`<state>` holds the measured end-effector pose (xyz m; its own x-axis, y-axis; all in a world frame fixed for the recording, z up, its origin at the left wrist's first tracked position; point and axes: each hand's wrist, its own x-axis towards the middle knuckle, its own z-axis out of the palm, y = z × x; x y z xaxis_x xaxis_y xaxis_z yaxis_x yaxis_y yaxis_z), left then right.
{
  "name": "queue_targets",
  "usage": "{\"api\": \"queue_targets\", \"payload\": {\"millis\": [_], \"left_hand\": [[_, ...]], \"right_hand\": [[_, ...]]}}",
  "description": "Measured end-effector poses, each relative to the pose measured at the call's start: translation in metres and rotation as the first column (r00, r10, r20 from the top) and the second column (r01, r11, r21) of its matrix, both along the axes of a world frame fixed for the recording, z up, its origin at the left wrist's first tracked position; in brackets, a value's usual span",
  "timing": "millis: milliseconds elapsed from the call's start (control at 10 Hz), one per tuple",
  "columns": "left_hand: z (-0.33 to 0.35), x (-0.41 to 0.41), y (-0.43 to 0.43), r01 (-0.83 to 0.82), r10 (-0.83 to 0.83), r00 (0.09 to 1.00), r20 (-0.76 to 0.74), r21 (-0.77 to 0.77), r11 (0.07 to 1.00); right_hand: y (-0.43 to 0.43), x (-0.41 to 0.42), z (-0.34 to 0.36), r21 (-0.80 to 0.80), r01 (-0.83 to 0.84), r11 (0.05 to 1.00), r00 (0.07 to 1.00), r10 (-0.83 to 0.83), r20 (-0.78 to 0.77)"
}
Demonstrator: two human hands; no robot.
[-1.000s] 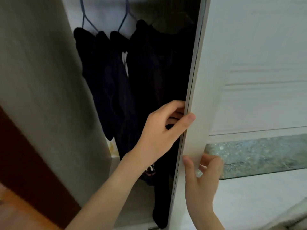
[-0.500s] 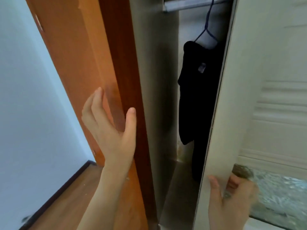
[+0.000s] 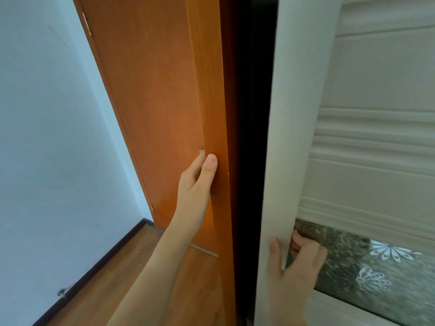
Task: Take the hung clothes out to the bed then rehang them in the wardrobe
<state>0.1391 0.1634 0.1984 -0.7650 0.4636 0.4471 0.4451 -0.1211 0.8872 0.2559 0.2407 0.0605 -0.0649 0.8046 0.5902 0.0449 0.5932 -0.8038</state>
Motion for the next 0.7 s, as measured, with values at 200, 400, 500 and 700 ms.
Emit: {"api": "queue_targets", "payload": {"millis": [200, 400, 500, 700], "left_hand": [[0.001, -0.005, -0.002, 0.050, -0.050, 0.999, 0.005, 0.017, 0.999], [-0.001, -0.005, -0.001, 0.037, -0.036, 0.999, -0.016, 0.033, 0.999], [-0.001, -0.005, -0.002, 0.044, -0.043, 0.999, -0.017, 0.041, 0.998], [0.009, -0.017, -0.018, 0.089, -0.096, 0.994, -0.048, -0.131, 0.987]], "right_hand": [[-0.017, -0.023, 0.001, 0.045, -0.016, 0.999, 0.999, 0.015, 0.030], [-0.029, -0.040, 0.002, 0.098, 0.058, 0.993, 0.994, -0.066, 0.083], [-0.028, -0.037, 0.004, 0.083, 0.026, 0.996, 0.997, -0.033, 0.075], [-0.010, 0.009, 0.047, -0.144, -0.290, 0.946, 0.863, 0.323, 0.388]]}}
